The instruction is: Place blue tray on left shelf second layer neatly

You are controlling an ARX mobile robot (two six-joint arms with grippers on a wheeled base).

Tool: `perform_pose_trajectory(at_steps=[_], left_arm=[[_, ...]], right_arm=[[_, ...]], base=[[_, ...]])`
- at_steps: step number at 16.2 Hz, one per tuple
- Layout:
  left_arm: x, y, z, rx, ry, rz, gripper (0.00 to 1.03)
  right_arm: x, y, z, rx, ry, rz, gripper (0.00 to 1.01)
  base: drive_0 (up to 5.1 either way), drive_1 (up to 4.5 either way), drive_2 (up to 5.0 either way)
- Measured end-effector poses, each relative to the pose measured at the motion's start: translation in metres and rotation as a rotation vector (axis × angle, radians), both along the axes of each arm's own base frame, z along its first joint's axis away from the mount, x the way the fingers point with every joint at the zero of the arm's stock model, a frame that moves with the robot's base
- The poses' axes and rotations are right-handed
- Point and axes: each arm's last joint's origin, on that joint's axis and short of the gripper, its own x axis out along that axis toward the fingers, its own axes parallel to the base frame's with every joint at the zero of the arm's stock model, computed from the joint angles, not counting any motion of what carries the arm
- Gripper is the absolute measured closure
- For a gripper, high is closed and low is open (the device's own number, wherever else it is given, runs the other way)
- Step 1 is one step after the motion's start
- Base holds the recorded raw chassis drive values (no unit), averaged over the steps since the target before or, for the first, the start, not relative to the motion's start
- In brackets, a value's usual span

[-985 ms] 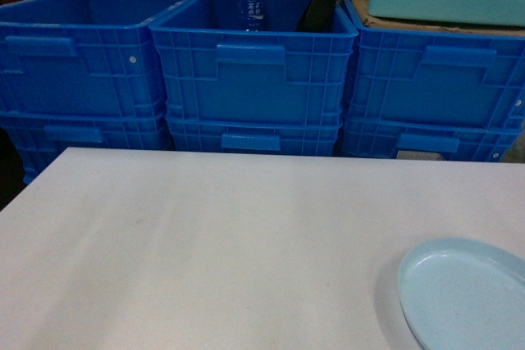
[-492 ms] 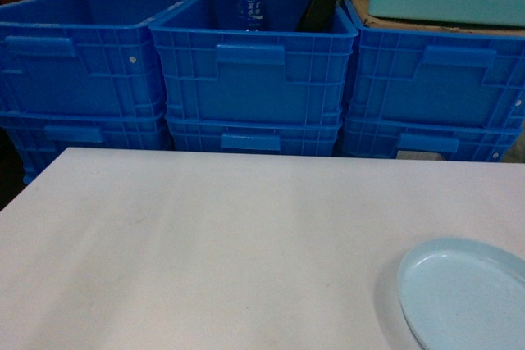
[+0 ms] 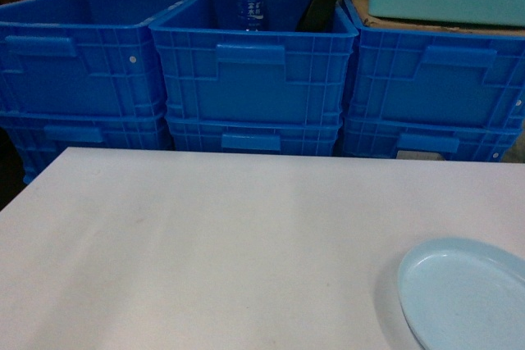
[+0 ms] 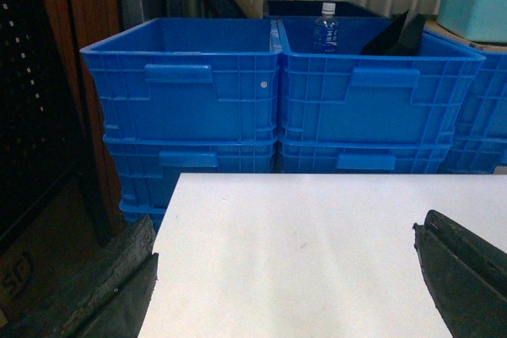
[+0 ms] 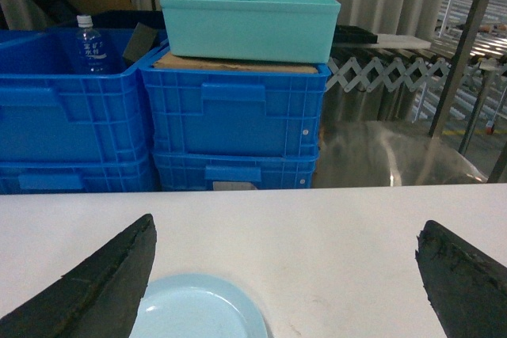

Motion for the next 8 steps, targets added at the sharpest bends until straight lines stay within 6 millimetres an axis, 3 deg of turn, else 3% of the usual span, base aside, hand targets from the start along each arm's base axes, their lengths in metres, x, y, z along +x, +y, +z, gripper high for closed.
perform_pose_trajectory(at_steps=[8], left_arm=[[0.000, 0.000, 0.000, 0.000, 0.000, 0.000, 0.05]], right_arm=[[0.035, -0.019, 0.002, -0.025, 0.062, 0.018, 0.03]], base=[[0.0, 0.00, 0.0]])
